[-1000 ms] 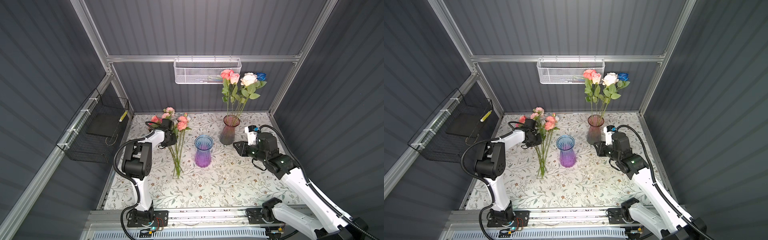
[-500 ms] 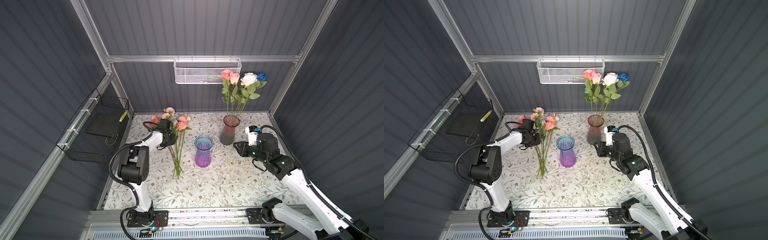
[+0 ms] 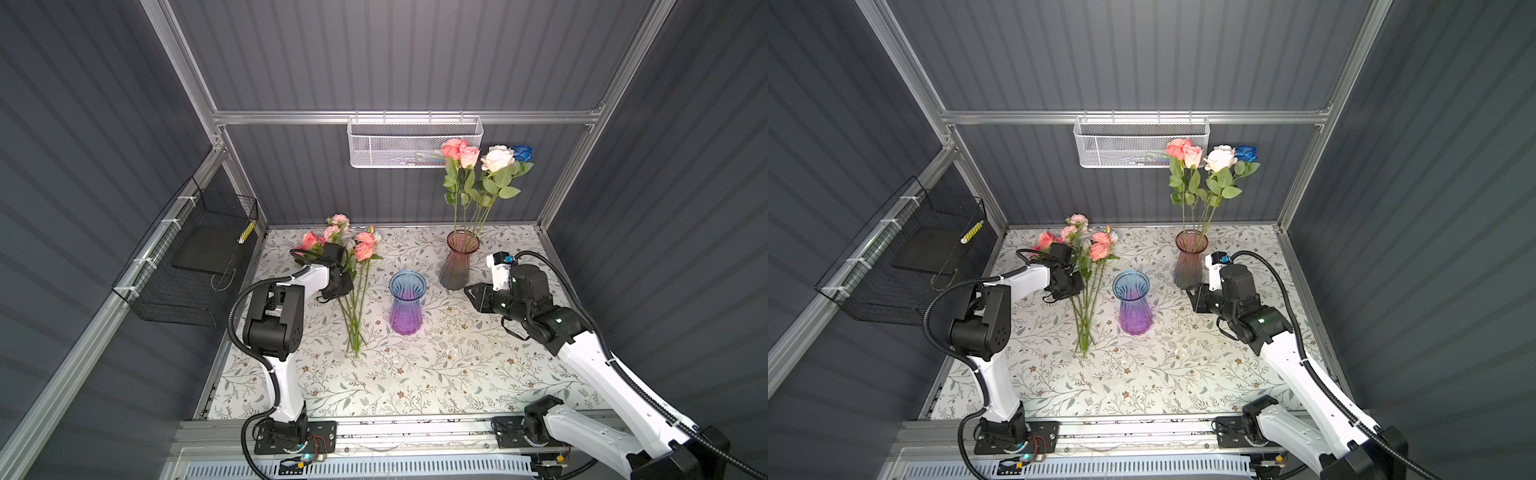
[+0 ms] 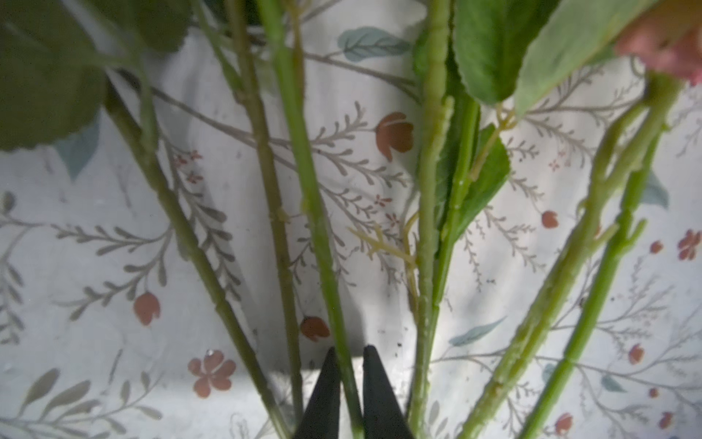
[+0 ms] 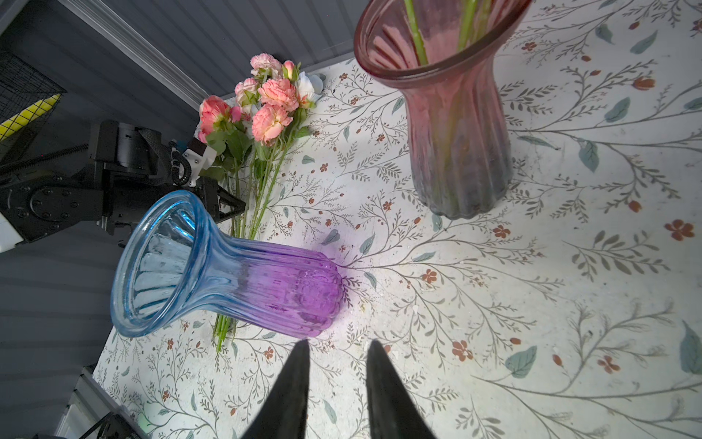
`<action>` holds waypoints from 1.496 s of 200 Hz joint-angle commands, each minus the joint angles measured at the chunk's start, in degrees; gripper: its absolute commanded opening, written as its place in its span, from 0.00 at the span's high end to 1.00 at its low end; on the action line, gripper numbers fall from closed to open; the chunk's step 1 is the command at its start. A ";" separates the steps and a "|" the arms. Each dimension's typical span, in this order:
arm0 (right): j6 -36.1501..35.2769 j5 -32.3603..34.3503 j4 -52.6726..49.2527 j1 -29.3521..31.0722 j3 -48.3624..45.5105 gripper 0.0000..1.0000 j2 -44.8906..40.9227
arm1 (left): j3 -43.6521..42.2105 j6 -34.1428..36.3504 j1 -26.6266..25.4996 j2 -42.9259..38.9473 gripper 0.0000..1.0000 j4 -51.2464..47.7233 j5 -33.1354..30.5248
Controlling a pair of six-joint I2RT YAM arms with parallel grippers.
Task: Arrange the flowers into the vase
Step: 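Lift the pink rose upright with the left gripper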
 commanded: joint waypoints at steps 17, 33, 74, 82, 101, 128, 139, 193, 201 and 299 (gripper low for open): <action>-0.16 0.05 0.09 0.35 1.28 0.71 -0.54 | -0.54 -0.61 0.14 -5.86 0.96 1.84 4.54; 0.02 0.30 -0.43 0.32 1.76 0.71 -0.89 | -0.23 -0.70 0.13 -10.24 0.96 1.64 6.01; 0.85 0.64 -3.10 0.30 2.99 0.71 -2.80 | -2.13 -1.76 0.05 -23.56 0.97 1.66 8.05; 0.96 0.80 -3.52 0.32 3.04 0.71 -3.34 | -2.74 -1.78 0.01 -26.45 0.97 1.60 8.13; 0.98 1.93 -4.58 0.32 3.21 0.71 -4.49 | -5.16 -0.80 -0.26 -33.24 1.00 2.73 8.59; 0.38 3.25 -5.73 0.36 4.16 0.71 -4.98 | -10.90 2.67 -4.16 -44.65 1.00 7.58 2.64; 0.28 3.81 -5.51 0.36 4.27 0.71 -5.14 | -12.62 5.72 -6.88 -48.75 1.00 10.24 -0.60; 1.85 5.75 -2.31 0.29 2.96 0.71 -5.95 | -12.17 10.97 -11.28 -54.86 1.00 24.07 -0.59; 2.05 5.57 -1.92 0.34 2.83 0.71 -5.85 | -10.35 10.99 -11.45 -53.64 1.00 24.96 0.63; 3.07 7.14 -0.27 0.31 2.21 0.70 -6.98 | 2.43 14.65 -24.98 -39.00 1.00 39.36 2.92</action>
